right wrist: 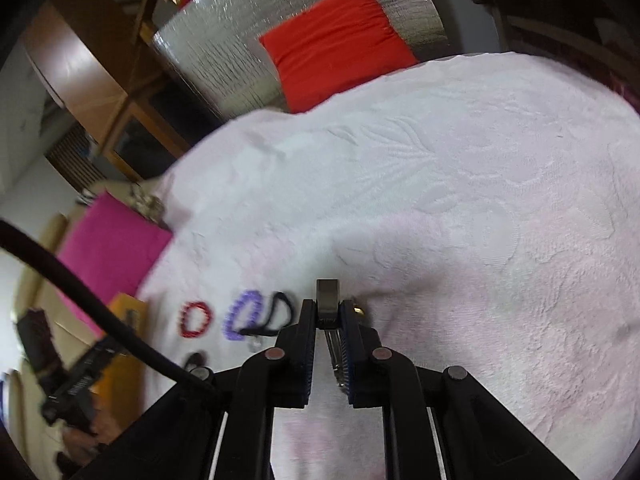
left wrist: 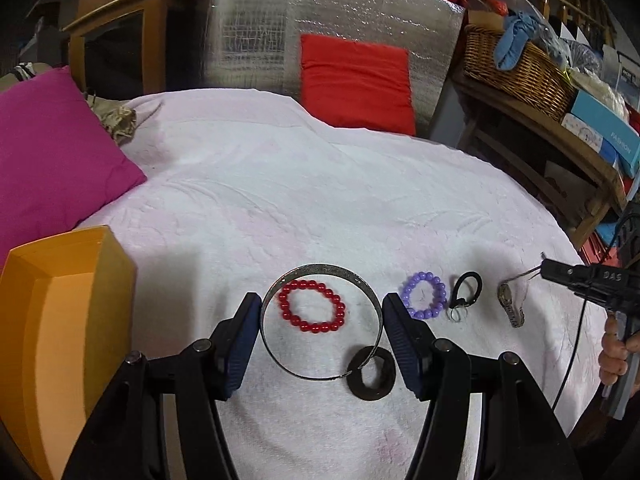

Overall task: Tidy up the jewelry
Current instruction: 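Carry the bangle and watch into the orange box and open both grippers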

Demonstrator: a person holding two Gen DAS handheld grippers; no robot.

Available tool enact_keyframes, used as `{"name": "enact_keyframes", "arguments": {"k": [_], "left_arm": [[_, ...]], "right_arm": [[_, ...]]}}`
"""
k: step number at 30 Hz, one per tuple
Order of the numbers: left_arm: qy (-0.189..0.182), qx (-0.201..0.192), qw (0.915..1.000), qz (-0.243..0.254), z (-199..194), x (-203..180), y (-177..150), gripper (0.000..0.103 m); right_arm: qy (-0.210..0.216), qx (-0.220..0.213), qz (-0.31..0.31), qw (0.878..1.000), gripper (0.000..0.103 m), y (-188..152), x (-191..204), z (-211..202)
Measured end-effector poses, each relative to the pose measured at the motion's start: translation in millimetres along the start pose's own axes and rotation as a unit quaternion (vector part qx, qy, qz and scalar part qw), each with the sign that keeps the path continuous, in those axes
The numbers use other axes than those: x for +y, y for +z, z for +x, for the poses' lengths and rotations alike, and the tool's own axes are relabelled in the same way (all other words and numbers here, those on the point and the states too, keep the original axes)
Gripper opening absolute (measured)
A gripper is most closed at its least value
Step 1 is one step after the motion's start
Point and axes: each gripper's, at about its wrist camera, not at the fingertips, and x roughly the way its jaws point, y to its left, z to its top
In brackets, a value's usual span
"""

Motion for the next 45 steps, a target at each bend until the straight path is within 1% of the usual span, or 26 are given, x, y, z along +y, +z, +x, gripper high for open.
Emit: {"name": "enact_keyframes", "arguments": {"k": [6,10,12,15,16,18,22,24,27,28,31,33,35,38,42,45], "left_arm": [[0.009,-0.02,0.9997,-0.01,-20,12,-2,0.064],[0.021,-0.038,0.9988,-0.024,-38,29,-5,0.064],[0.027,-0.049,0.9977,-0.037,-48,42,-8,0.064],[0.05,-0.066,0.995,-0.055,-64,65,-13,0.064],[0.064,-0.073,0.9934,-0.061,-72,76,-16,0.064],[0.076,-0.082,0.9909,-0.076,-82,95,-20,0.064],[0.105,-0.097,0.983,-0.115,-106,138,-34,0.063],[0.129,-0.099,0.9771,-0.137,-117,161,-42,0.063],[0.142,-0.09,0.9702,-0.174,-126,189,-55,0.063],[0.154,-0.085,0.967,-0.184,-127,197,-59,0.063],[0.182,-0.071,0.96,-0.2,-128,211,-68,0.063],[0.193,-0.061,0.9559,-0.213,-128,221,-73,0.063],[0.2,-0.043,0.9516,-0.229,-124,228,-79,0.063],[0.217,-0.012,0.945,-0.244,-114,237,-88,0.063],[0.23,0.026,0.9414,-0.245,-100,241,-94,0.063],[0.238,0.047,0.9393,-0.242,-90,245,-96,0.064]], "right_arm": [[0.018,-0.038,-0.01,0.999,0.013,-3,21,-19],[0.023,-0.06,-0.029,0.998,0.013,-8,41,-30],[0.022,-0.074,-0.049,0.996,0.013,-11,58,-36],[0.034,-0.096,-0.077,0.992,0.013,-17,88,-49],[0.043,-0.1,-0.082,0.991,0.013,-18,100,-52],[0.063,-0.104,-0.095,0.988,0.013,-19,126,-53],[0.099,-0.092,-0.115,0.984,0.013,-24,183,-39],[0.115,-0.079,-0.123,0.983,0.013,-27,216,-26],[0.131,-0.063,-0.13,0.981,0.013,-33,263,-3],[0.139,-0.055,-0.126,0.981,0.013,-35,280,8],[0.151,-0.039,-0.117,0.981,0.013,-42,317,36],[0.151,-0.032,-0.122,0.98,0.013,-50,339,55],[0.153,-0.022,-0.122,0.98,0.013,-56,351,74],[0.151,0.007,-0.125,0.981,0.013,-74,368,106],[0.13,0.05,-0.143,0.98,0.013,-97,384,153],[0.118,0.077,-0.142,0.98,0.013,-106,387,180]]}}
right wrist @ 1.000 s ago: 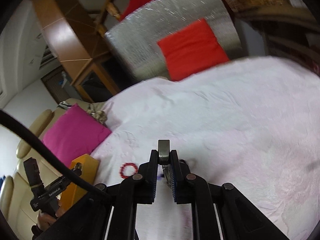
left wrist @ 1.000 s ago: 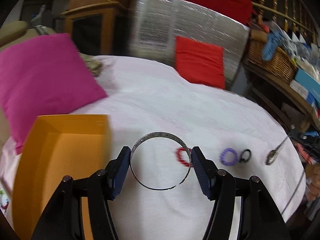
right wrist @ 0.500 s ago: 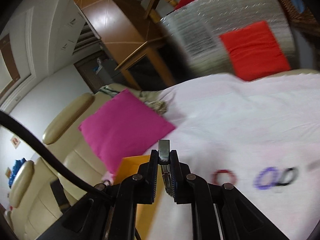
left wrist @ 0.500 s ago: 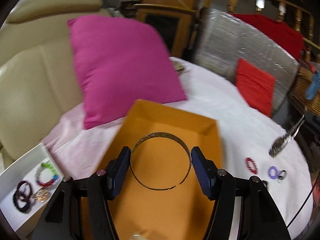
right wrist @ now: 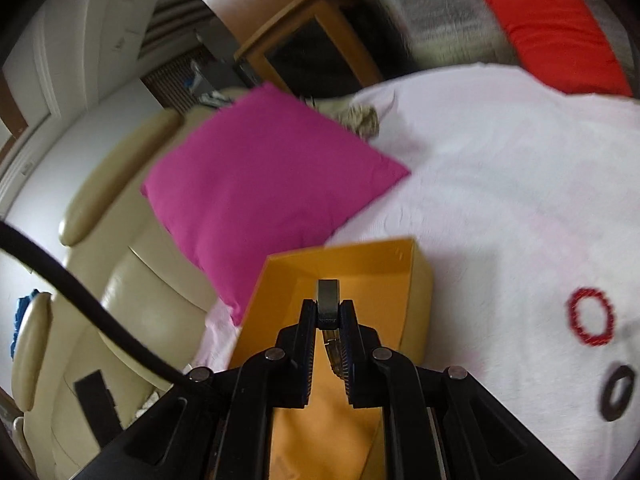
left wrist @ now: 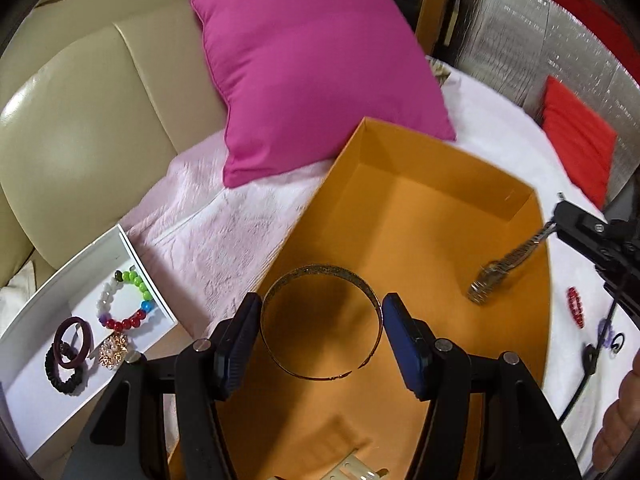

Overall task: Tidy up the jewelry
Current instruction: 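Carry the bangle and watch into the orange box and open both grippers, then move the left gripper back over the black hair tie on the bed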

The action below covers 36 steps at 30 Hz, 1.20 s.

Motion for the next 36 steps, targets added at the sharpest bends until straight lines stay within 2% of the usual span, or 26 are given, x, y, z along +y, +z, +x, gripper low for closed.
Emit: {"name": "enact_keyframes", "arguments": {"k": [3,7,11,14,19,22,28,32,36], "left_arm": [[0.017,0.02,0.9996,0.014,8,-5,-1,0.064],[0.015,0.024,0.9995,0.011,10,-4,0,0.064],[-0.001,0.017,0.9998,0.007,6,-9,1,0.064],[-0.008,0.0,0.9998,0.016,-1,-18,2,0.064],[0.003,-0.058,0.9974,0.042,-20,-41,3,0.064],[0.001,-0.09,0.9936,0.069,-32,-68,-1,0.064],[-0.031,-0.13,0.9833,0.124,-53,-130,-12,0.065],[-0.058,-0.126,0.9751,0.173,-57,-181,-26,0.065],[-0.082,-0.106,0.9684,0.211,-53,-225,-40,0.065]], "right_arm": [[-0.008,0.021,-0.002,1.0,0.013,-3,-4,15],[-0.003,0.044,0.015,0.999,0.016,-1,-10,26],[0.012,0.035,0.027,0.999,0.029,4,-15,3],[0.022,0.01,0.026,0.999,0.028,9,-27,-27],[0.001,-0.05,0.04,0.998,0.028,14,-82,-110],[-0.031,-0.08,0.058,0.995,0.028,8,-129,-162],[-0.09,-0.123,0.144,0.978,0.028,-20,-232,-249],[-0.104,-0.13,0.188,0.968,0.029,-42,-277,-273],[-0.105,-0.109,0.212,0.965,0.029,-59,-303,-267]]}}
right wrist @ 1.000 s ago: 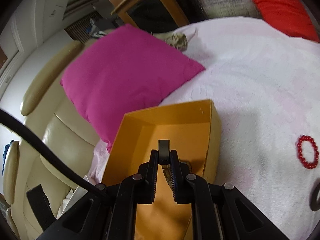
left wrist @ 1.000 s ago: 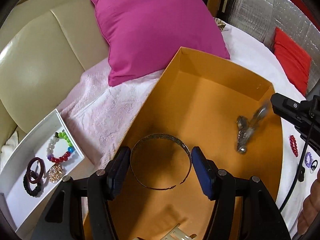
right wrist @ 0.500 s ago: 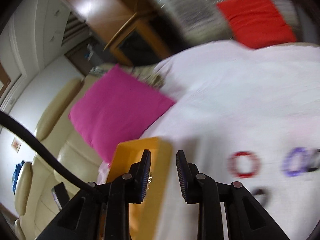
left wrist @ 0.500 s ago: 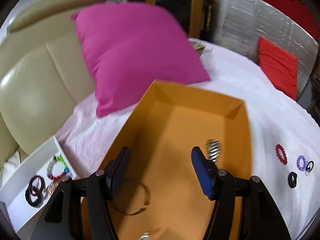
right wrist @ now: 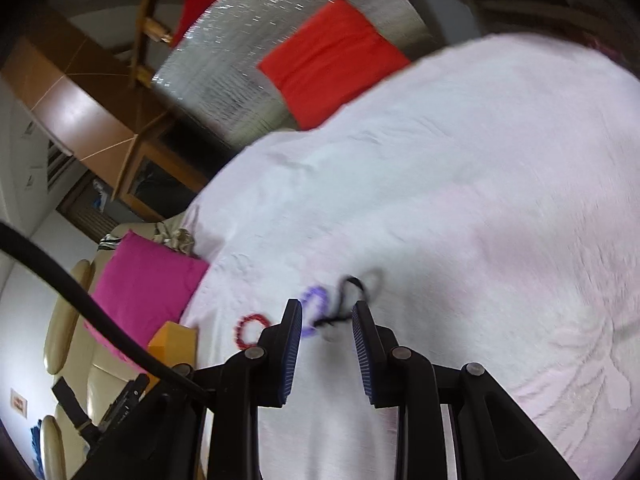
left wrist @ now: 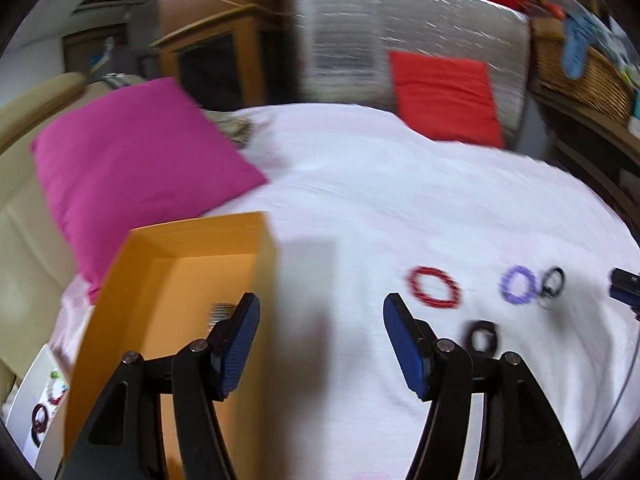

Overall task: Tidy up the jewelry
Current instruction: 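Move the left gripper back over the black hair tie on the bed, then close the left gripper on the black hair tie and lift it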

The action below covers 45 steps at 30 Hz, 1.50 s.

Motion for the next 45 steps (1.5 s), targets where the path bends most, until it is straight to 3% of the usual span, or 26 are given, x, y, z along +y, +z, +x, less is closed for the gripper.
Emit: {"name": "enact_keyframes", "arguments": {"k": [7,11,19,20,22,24,30,32,36,38,41,45], "left_arm": [[-0.053,0.042,0.997,0.037,25,-37,1,0.065],[-0.089,0.082,0.9906,0.064,40,-52,-9,0.065],[-0.177,0.119,0.9722,0.096,49,-73,-17,0.065],[-0.182,0.122,0.9704,0.102,50,-77,-18,0.065],[-0.189,0.127,0.9676,0.109,53,-84,-19,0.065],[-0.197,0.134,0.965,0.11,56,-90,-21,0.065],[-0.219,0.14,0.9627,0.074,66,-94,-20,0.064],[-0.228,0.149,0.9603,0.061,71,-95,-20,0.05],[-0.226,0.153,0.9599,0.067,77,-103,-21,0.038],[-0.236,0.153,0.9578,0.062,78,-105,-21,0.027],[-0.245,0.155,0.9553,0.06,77,-104,-23,0.019],[-0.246,0.147,0.9561,0.063,68,-104,-24,0.015]], "right_arm": [[0.007,0.039,0.012,0.999,0.029,17,-13,29],[-0.004,0.056,-0.01,0.998,0.029,23,-6,53],[-0.025,0.081,-0.021,0.996,0.029,27,-4,93],[-0.025,0.084,-0.026,0.996,0.025,26,-2,96],[-0.041,0.082,-0.051,0.994,0.011,22,6,99],[-0.053,0.07,-0.062,0.994,0.009,21,11,95],[-0.036,0.034,-0.032,0.998,0.006,28,1,66],[-0.028,0.031,-0.019,0.999,0.006,29,-5,59],[-0.026,0.024,-0.013,0.999,0.006,31,-11,48],[-0.022,0.02,-0.011,0.999,0.006,32,-12,44],[-0.015,0.02,-0.009,1.0,0.006,32,-13,37],[-0.007,0.012,-0.01,1.0,0.006,32,-13,28]]}}
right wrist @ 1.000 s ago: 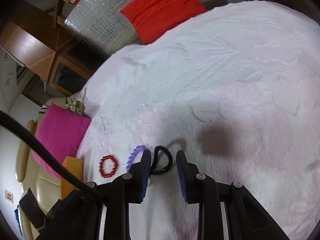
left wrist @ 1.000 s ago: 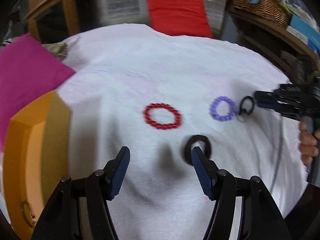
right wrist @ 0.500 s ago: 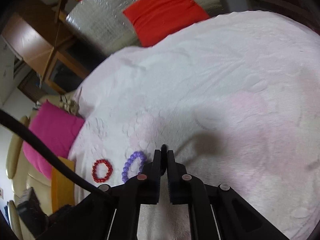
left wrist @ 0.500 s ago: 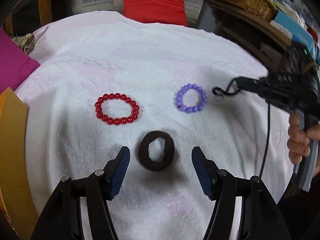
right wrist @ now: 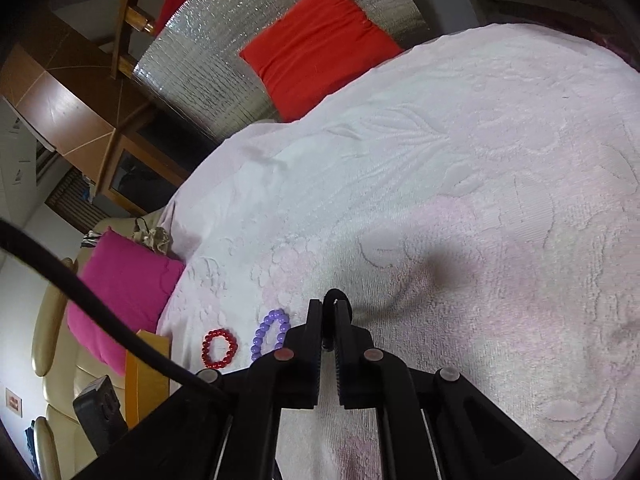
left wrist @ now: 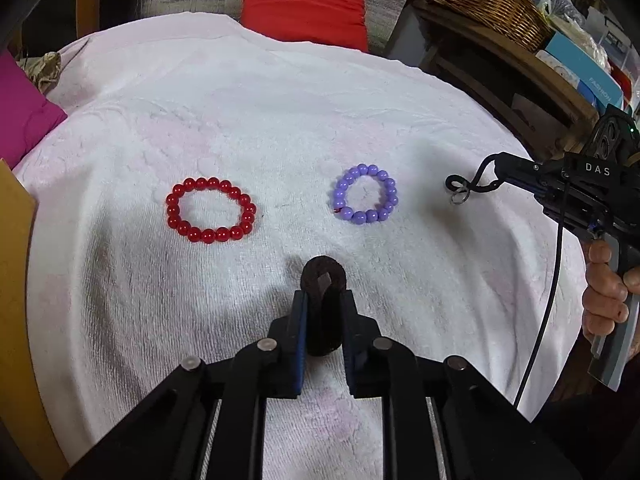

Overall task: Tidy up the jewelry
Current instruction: 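Close the left gripper on the black hair tie and lift it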

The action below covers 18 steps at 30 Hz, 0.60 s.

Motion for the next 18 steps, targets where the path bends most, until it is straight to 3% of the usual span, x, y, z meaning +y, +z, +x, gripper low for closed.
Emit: {"name": "enact_keyframes", "arguments": {"k": [11,18], "left_arm": [[0.01,-0.056,0.9984,-0.002,-48,-2,-6,0.015],[0.039,-0.081,0.996,0.001,-68,3,-10,0.015]], "right_arm": [[0.036,-0.01,-0.032,0.999,0.006,-11,23,-6],[0.046,-0.013,-0.044,0.998,0.006,-19,38,-2]]}}
